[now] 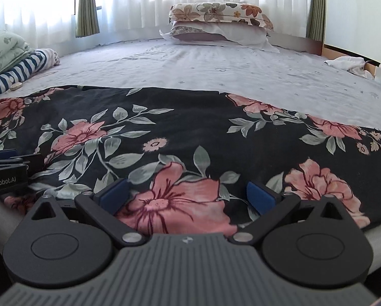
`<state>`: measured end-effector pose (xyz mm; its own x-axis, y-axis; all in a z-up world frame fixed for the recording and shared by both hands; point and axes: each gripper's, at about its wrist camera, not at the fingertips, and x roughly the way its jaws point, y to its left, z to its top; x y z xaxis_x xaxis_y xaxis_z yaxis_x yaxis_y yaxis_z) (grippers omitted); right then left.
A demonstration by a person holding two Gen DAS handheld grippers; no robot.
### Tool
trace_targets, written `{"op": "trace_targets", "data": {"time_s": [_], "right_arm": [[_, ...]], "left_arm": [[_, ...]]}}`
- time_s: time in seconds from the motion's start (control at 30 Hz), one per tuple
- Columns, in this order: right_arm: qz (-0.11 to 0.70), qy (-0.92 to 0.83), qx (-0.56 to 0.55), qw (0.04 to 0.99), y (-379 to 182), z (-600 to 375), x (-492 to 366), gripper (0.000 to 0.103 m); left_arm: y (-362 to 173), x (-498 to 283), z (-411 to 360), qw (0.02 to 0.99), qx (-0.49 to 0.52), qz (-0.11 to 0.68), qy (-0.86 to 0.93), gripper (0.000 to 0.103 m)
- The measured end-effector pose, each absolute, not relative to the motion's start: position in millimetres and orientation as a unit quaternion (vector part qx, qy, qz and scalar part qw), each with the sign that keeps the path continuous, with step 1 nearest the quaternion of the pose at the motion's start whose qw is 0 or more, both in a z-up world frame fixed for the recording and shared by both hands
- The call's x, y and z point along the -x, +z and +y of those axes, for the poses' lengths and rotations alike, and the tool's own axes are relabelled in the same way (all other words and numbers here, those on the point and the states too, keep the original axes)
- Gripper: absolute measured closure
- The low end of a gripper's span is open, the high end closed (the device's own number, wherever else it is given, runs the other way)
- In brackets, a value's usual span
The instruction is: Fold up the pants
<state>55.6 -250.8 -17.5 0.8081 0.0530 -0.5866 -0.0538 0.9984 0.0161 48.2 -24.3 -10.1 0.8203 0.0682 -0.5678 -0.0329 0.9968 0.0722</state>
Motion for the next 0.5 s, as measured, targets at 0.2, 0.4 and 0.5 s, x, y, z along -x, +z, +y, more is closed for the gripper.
{"op": "trace_targets", "data": {"time_s": [0.2,0.4,0.5], "right_arm": [[0.318,0.033,0.007,0.947,-14.2,-251.4,-41.2,0.000],[0.326,0.041,0.007,0.945,-11.9,-255.6,-34.5,0.000],[0.330,0.041,0.008,0.943,-10.6,-255.9,-33.2,0.000]], "left_arm": [[-6.4,-38.6,-20.6,0.950,-0.026,0.310,0.022,0.058],[-4.8,-28.5,-19.9,0.949,-0.030,0.315,0.017,0.058],[-4.3,-23.4,-19.0,0.948,-0.029,0.316,0.017,0.058]]}}
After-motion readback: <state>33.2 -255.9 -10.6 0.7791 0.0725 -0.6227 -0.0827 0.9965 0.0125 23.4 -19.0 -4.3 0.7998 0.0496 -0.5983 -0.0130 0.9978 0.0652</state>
